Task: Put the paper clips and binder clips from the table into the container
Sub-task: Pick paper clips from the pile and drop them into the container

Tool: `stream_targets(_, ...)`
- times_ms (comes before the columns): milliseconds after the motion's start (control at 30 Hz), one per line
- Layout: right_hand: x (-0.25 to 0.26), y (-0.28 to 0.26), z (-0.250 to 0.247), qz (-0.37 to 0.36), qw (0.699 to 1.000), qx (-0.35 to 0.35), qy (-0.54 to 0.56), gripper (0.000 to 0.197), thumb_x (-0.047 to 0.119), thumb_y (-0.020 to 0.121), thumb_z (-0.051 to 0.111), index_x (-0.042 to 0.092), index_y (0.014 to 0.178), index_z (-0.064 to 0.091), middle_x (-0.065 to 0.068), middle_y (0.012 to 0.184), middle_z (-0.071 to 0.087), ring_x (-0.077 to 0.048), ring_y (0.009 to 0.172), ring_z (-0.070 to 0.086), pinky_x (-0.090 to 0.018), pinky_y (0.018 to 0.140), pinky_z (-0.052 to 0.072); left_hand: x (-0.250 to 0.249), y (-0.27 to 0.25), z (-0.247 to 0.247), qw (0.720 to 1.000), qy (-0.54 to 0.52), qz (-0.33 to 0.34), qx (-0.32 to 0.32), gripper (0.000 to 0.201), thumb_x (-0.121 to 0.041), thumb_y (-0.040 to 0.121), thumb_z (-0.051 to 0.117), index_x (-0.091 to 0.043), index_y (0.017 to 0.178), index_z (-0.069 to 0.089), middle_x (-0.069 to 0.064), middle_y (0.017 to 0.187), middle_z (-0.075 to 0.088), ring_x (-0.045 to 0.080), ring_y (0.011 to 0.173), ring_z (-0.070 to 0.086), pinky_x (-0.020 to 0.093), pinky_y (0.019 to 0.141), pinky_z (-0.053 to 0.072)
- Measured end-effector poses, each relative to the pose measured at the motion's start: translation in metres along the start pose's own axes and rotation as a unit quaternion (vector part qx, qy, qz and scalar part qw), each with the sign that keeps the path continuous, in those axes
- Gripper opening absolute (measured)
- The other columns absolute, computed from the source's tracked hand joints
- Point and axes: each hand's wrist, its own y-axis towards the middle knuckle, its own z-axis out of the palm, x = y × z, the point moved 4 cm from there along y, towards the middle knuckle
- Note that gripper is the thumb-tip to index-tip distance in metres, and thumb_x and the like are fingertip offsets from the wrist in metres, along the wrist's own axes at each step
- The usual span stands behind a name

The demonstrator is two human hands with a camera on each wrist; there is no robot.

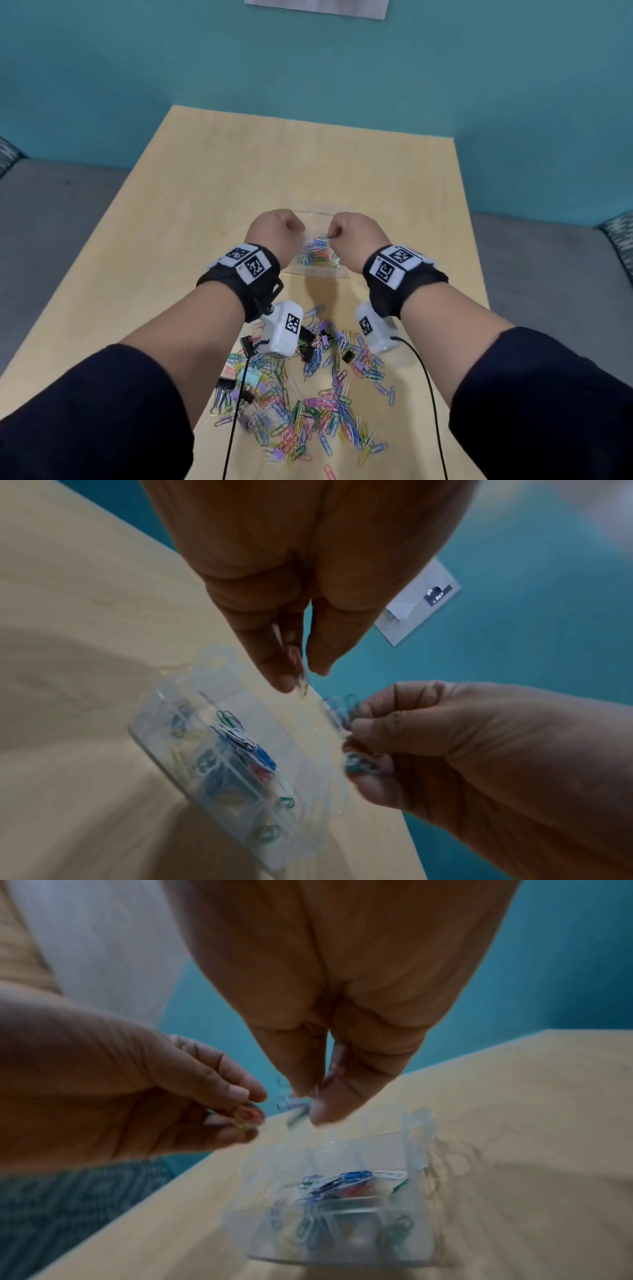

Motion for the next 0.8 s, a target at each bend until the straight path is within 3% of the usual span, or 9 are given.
stream_targets(133, -0.014, -0.011, 0.001, 0.013, 0.999, 0.017, 0.036, 0.035, 0.022, 0.09, 0.058, 0.019, 0.124, 0.058, -0.005, 0.117, 0.061, -0.023, 0.101, 0.06, -0.027, 0.083, 0.044, 0.011, -0.012, -0.004, 1.0, 0.007, 0.001, -0.009, 0.02, -0.014, 0.085, 0.06, -0.022, 0.103, 0.066, -0.001, 0.104, 0.066, 0.021, 0.087, 0.063, 0.03, 0.083, 0.049)
stream_targets(333, -0.06, -0.113, 0.026, -0.035, 0.994, 0.061, -0.084, 0.041, 0.028, 0.093, 0.051, 0.021, 0.134, 0.048, -0.005, 0.126, 0.05, -0.024, 0.11, 0.053, -0.033, 0.091, 0.043, 0.048, -0.117, 0.008, 0.985, 0.146, 0.052, 0.073, 0.029, -0.024, 0.09, 0.057, -0.02, 0.118, 0.06, 0.0, 0.117, 0.056, 0.014, 0.097, 0.056, 0.023, 0.082, 0.04)
stream_targets(467, -0.081, -0.202, 0.068, -0.058, 0.978, 0.128, -0.153, 0.065, 0.034, 0.088, 0.055, 0.025, 0.145, 0.026, -0.005, 0.148, 0.026, -0.025, 0.138, 0.021, -0.035, 0.109, 0.031, 0.081, -0.214, 0.047, 0.954, 0.228, 0.135, 0.143, 0.043, -0.024, 0.085, 0.06, -0.019, 0.128, 0.052, 0.007, 0.137, 0.045, 0.028, 0.126, 0.043, 0.038, 0.104, 0.039)
stream_targets(567, -0.093, -0.248, 0.096, -0.025, 0.968, 0.139, -0.208, 0.09, 0.045, 0.08, 0.058, 0.026, 0.149, 0.003, -0.007, 0.157, 0.004, -0.03, 0.145, -0.001, -0.039, 0.115, 0.022, 0.096, -0.265, 0.082, 0.922, 0.295, 0.141, 0.209, 0.072, -0.034, 0.077, 0.057, -0.023, 0.143, 0.031, 0.009, 0.154, 0.022, 0.036, 0.141, 0.019, 0.049, 0.108, 0.034)
stream_targets(600, -0.095, -0.257, 0.105, -0.004, 0.967, 0.139, -0.212, 0.097, 0.048, 0.078, 0.059, 0.027, 0.149, -0.003, -0.007, 0.158, -0.003, -0.031, 0.145, -0.006, -0.04, 0.116, 0.02, 0.098, -0.276, 0.091, 0.912, 0.311, 0.134, 0.231, 0.08, -0.038, 0.078, 0.052, -0.024, 0.148, 0.016, 0.009, 0.158, 0.004, 0.036, 0.144, 0.003, 0.05, 0.112, 0.026)
stream_targets(667, -0.097, -0.269, 0.121, 0.025, 0.968, 0.144, -0.206, 0.106, 0.05, 0.078, 0.061, 0.026, 0.148, -0.016, -0.008, 0.158, -0.016, -0.032, 0.144, -0.015, -0.042, 0.117, 0.015, 0.098, -0.286, 0.099, 0.912, 0.316, 0.109, 0.238, 0.09, -0.042, 0.083, 0.046, -0.027, 0.147, -0.017, 0.003, 0.15, -0.035, 0.029, 0.138, -0.03, 0.045, 0.117, 0.003)
stream_targets(700, -0.094, -0.271, 0.127, 0.028, 0.967, 0.147, -0.204, 0.107, 0.05, 0.08, 0.06, 0.026, 0.147, -0.02, -0.008, 0.157, -0.02, -0.032, 0.144, -0.018, -0.042, 0.117, 0.013, 0.097, -0.288, 0.101, 0.912, 0.32, 0.092, 0.241, 0.094, -0.043, 0.084, 0.047, -0.027, 0.144, -0.024, 0.001, 0.145, -0.042, 0.027, 0.135, -0.036, 0.044, 0.116, -0.002)
stream_targets(733, -0.09, -0.272, 0.132, 0.023, 0.967, 0.149, -0.203, 0.105, 0.048, 0.082, 0.058, 0.025, 0.147, -0.021, -0.007, 0.157, -0.021, -0.032, 0.144, -0.019, -0.043, 0.118, 0.01, 0.098, -0.289, 0.104, 0.911, 0.327, 0.088, 0.233, 0.097, -0.044, 0.082, 0.051, -0.025, 0.146, -0.02, 0.003, 0.148, -0.037, 0.029, 0.137, -0.031, 0.045, 0.116, 0.002)
stream_targets(800, -0.079, -0.271, 0.141, -0.003, 0.97, 0.143, -0.198, 0.095, 0.04, 0.088, 0.053, 0.022, 0.149, -0.018, -0.008, 0.157, -0.02, -0.032, 0.144, -0.019, -0.043, 0.118, 0.009, 0.099, -0.286, 0.102, 0.915, 0.331, 0.071, 0.221, 0.103, -0.047, 0.067, 0.064, -0.018, 0.151, 0.011, 0.013, 0.158, 0.002, 0.036, 0.143, 0.006, 0.05, 0.11, 0.03)
